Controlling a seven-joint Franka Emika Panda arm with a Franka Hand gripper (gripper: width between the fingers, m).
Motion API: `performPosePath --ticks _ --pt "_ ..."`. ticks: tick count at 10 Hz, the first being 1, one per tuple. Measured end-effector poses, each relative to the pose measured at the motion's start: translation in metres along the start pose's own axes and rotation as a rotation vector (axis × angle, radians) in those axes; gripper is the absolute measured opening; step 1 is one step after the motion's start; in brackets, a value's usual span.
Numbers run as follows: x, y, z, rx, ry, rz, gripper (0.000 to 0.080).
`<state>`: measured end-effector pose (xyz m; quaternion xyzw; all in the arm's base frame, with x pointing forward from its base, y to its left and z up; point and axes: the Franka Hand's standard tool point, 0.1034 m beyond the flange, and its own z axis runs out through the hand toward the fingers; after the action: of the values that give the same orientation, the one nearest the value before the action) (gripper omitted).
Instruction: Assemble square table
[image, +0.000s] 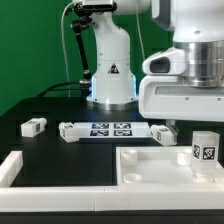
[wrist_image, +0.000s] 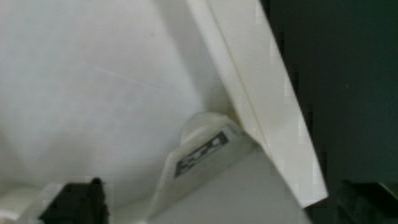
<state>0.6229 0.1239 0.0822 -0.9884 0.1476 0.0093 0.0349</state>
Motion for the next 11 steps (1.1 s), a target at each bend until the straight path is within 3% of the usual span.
performPosePath --ticks 1,2,3,4,5,9,10,11 --pt "0.0002 0.0005 0.0000 0.002 -0.001 0.022 0.0648" --pt "0.0001 0.0004 0.0000 0.002 -0.001 0.018 0.0512" --pt "-0.0004 -0.0008 0.0001 0.007 -0.003 0.090 0.0512" --pt "0.0003 0.0000 -0.0003 0.007 -0.002 0.165 0.0328" --pt "0.0013 0.0015 -0.0005 0.006 -0.001 0.222 0.0294" --pt "0.0025 0.0024 -0.0029 0.018 -0.037 0.577 0.0294" --pt "0.0061 0.0022 -0.0058 0.042 -0.062 0.757 0.0294" --pt "0.0093 0.0029 -0.0050 0.085 -0.090 0.953 0.0294"
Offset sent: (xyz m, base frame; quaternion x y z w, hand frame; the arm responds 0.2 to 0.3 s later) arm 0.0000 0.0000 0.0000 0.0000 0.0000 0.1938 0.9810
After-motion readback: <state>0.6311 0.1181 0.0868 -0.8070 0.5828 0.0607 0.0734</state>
